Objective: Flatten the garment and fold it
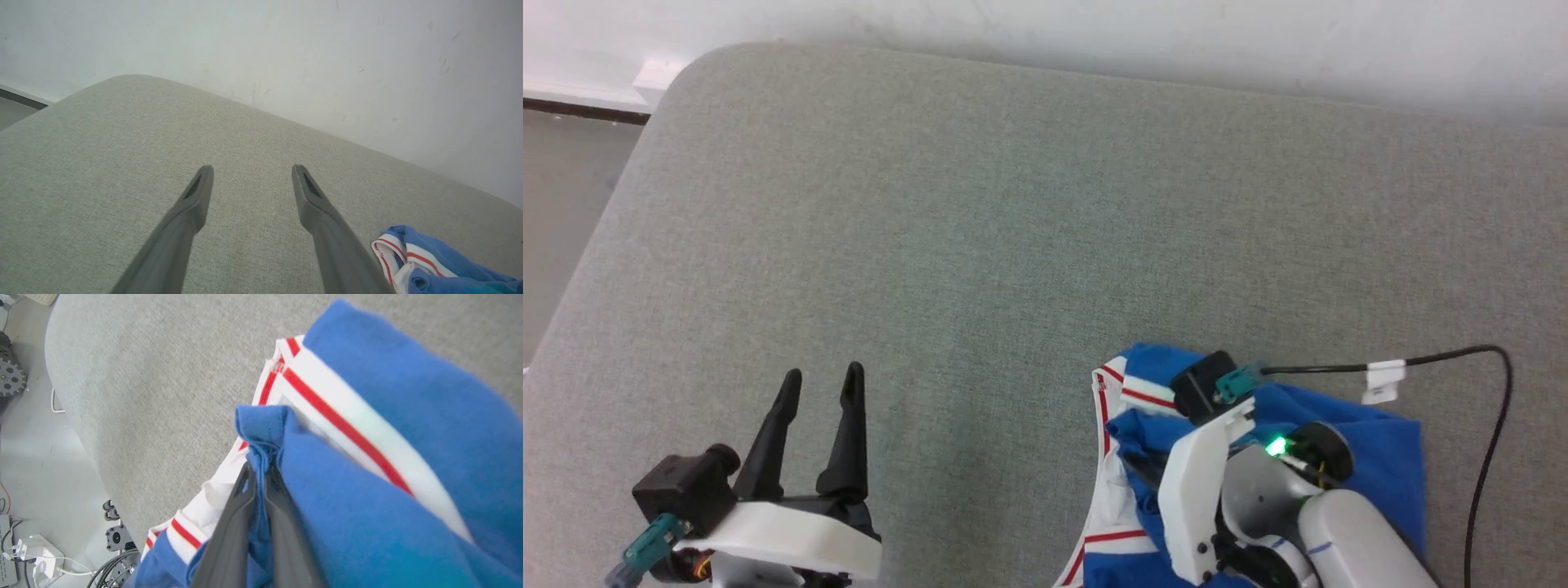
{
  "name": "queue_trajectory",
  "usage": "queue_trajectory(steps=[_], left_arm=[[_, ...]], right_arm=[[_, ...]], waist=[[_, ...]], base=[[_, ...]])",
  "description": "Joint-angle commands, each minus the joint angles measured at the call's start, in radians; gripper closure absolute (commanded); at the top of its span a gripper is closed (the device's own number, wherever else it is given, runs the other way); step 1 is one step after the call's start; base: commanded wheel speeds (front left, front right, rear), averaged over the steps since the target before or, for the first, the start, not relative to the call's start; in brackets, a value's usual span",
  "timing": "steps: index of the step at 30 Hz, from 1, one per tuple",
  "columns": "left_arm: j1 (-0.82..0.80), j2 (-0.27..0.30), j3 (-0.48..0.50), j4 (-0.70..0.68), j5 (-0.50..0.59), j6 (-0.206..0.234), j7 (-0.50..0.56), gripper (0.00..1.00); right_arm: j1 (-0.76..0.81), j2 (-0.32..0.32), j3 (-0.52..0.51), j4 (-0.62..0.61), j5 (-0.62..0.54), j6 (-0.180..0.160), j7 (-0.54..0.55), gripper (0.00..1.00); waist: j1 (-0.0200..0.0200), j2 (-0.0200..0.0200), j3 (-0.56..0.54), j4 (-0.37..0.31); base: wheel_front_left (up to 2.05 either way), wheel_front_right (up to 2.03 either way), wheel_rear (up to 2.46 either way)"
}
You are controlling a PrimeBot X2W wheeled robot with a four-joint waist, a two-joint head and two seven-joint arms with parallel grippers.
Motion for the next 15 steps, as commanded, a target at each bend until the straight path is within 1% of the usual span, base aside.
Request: queue_trajectory(steps=[1,2,3,4,7,9,12,15], left_arm=[[-0.017,-0.005,-0.001,0.005,-0.005,-0.007,-0.005,0.0],[-0.017,-0.005,-0.001,0.007,-0.006,-0.006,-0.005,0.0],[-0.018,-0.004,-0.003,0.008,-0.005,-0.006,-0.004,0.0],[-0.017,-0.003,-0.003,0.008,-0.005,-0.005,-0.002,0.0],[-0.013,0.0,-0.006,0.006,-0.005,-0.002,0.003,0.0],[-0.007,0.004,-0.005,0.003,-0.005,0.001,0.007,0.0],[0.005,0.01,-0.002,-0.006,-0.007,0.008,0.01,0.0],[0.013,0.013,0.002,-0.017,-0.007,0.015,0.011,0.0]], right_arm=[[-0.016,0.001,0.006,0.036,0.004,-0.001,-0.017,0.81],[-0.022,0.001,0.006,0.066,0.01,-0.001,-0.035,0.73],[-0.029,0.001,0.006,0.091,0.015,-0.001,-0.056,0.56],[-0.036,0.001,0.005,0.111,0.02,-0.001,-0.077,0.0],[-0.045,0.001,0.003,0.126,0.058,-0.001,-0.107,0.0],[-0.039,0.001,-0.007,0.094,0.088,-0.001,-0.101,0.0],[-0.006,0.001,-0.06,-0.007,0.088,-0.001,-0.066,0.0],[0.057,0.001,-0.17,-0.152,0.029,-0.001,-0.023,0.0]], waist=[[-0.0001,-0.0001,-0.008,-0.006],[-0.0001,-0.0001,-0.012,-0.01],[-0.0001,-0.0001,-0.017,-0.013],[-0.0001,-0.0001,-0.022,-0.016],[-0.0001,-0.0001,-0.035,-0.029],[-0.0001,-0.0001,-0.043,-0.04],[-0.0001,-0.0001,-0.047,-0.059],[-0.0001,-0.0001,-0.041,-0.078]], base=[[0.0,0.0,0.0],[0.0,0.0,0.0],[0.0,0.0,0.0],[0.0,0.0,0.0],[0.0,0.0,0.0],[0.0,0.0,0.0],[0.0,0.0,0.0],[0.0,0.0,0.0]])
